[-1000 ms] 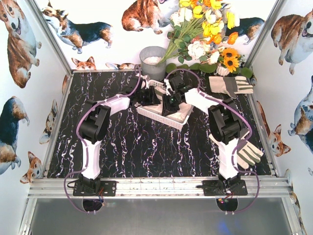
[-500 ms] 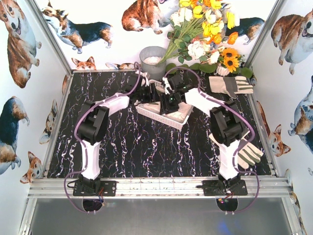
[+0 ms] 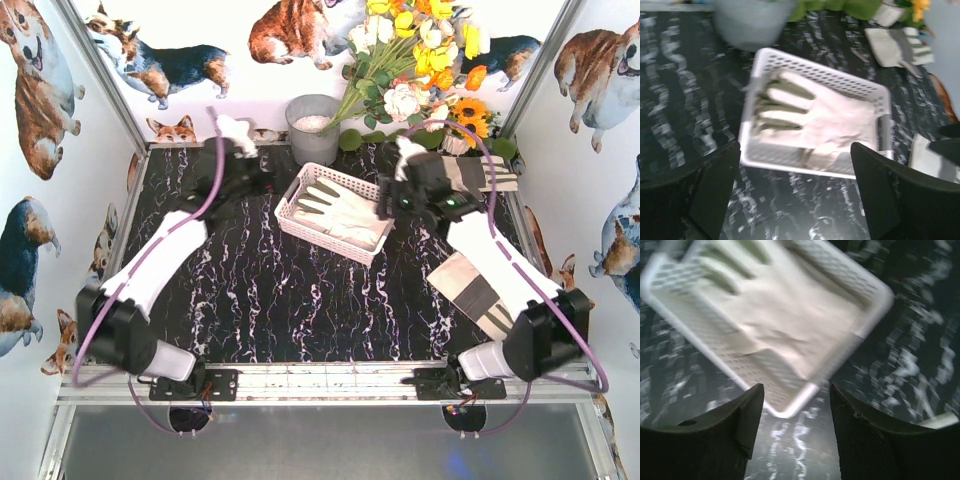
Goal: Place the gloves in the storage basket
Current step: Pick up the glove from the center of the board.
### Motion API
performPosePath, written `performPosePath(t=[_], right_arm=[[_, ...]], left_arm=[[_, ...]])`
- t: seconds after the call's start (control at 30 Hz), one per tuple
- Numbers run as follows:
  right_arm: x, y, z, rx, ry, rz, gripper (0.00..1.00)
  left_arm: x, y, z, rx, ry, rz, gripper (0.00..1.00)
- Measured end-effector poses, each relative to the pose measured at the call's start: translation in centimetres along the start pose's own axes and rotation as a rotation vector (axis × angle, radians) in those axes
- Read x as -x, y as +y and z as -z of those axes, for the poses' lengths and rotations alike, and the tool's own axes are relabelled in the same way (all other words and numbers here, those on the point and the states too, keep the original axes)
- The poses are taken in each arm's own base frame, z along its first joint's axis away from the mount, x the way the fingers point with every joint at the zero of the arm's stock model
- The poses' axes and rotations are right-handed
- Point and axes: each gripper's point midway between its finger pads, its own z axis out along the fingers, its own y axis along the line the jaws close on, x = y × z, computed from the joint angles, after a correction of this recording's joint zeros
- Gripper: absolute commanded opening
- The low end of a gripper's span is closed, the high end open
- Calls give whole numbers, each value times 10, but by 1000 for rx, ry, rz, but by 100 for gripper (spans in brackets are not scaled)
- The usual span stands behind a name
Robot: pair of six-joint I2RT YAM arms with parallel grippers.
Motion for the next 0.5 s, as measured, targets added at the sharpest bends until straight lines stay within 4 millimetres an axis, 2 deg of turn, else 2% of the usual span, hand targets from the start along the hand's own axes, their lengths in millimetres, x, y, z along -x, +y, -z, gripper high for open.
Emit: performPosePath(t=[0.1,0.2,0.37,0.5], right_arm=[[-22,-54,7,-200,2,-46,63],[-54,-102,19,-385,34,-123,63],[-93,-151,48,-559,58,-306,67],[-120,-182,62,-667,82,-468,66]], left_arm=[[4,38,36,124,-23,8,100],[4,83,74,270,-43,24,100],[-6,151,131,485,-60,43,100],[-30,194,157,632,-31,63,100]])
